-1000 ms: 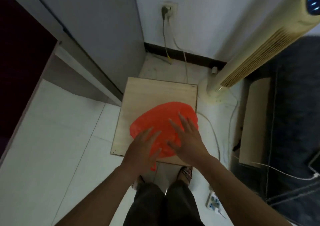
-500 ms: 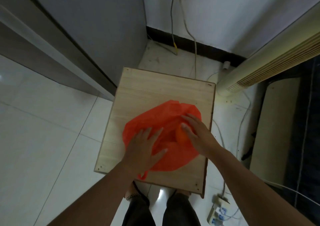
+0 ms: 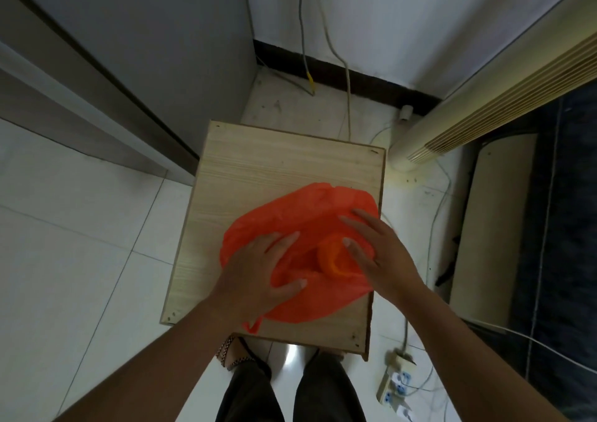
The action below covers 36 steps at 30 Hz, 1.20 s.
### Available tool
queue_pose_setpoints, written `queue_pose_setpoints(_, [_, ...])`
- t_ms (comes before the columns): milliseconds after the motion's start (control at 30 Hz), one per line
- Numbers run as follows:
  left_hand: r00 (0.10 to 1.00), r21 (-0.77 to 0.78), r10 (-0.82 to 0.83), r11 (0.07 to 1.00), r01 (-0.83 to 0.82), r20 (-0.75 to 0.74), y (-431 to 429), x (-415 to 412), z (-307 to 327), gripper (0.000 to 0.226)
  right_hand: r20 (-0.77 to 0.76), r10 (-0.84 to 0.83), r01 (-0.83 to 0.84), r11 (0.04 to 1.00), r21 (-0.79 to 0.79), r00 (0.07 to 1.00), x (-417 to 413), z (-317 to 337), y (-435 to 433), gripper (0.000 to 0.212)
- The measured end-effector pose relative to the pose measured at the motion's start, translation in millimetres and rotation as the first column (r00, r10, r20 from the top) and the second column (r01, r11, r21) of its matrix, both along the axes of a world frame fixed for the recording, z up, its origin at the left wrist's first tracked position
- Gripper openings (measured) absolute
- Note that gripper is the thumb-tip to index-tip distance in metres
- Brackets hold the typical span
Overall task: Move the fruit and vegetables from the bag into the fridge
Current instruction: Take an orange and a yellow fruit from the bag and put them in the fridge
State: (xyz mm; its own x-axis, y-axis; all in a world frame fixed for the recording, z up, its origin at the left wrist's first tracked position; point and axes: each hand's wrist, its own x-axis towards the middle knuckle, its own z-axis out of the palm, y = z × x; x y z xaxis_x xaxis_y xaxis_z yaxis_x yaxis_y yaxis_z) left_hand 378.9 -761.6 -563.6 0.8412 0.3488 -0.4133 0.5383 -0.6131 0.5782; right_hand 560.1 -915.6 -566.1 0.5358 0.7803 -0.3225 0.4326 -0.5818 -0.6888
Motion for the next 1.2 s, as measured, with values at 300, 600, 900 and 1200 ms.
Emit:
queue_pose_setpoints(300, [0.973,0.003,0.082,0.996,-0.085,0.218,-15.9,6.9,50.7,0.061,0.208,-0.119,0.069,0.969,0.236,0.971,-9.6,54.5,-7.6,0.034])
queue_pose_setpoints(600, [0.992,-0.067,-0.019,0.997,0.027,0.123,-31.6,32.2,29.7,0.059,-0.102,0.004,-0.017,0.991,-0.134,0.995,-8.9,17.3,-26.2,0.060])
queue_pose_setpoints(900, [0.975,-0.064,-0.199,0.979,0.193,-0.097,-31.2,63.5,-6.2,0.074,-0.278,-0.071,0.011,0.978,-0.210,0.958,1.6,-6.0,-45.9,0.067])
queue_pose_setpoints(1200, [0.954,0.018,-0.282,0.960,0.281,0.099,-45.9,66.4,9.9,0.061,-0.184,-0.111,0.094,0.991,-0.097,0.977,9.1,-2.5,-69.0,0.052])
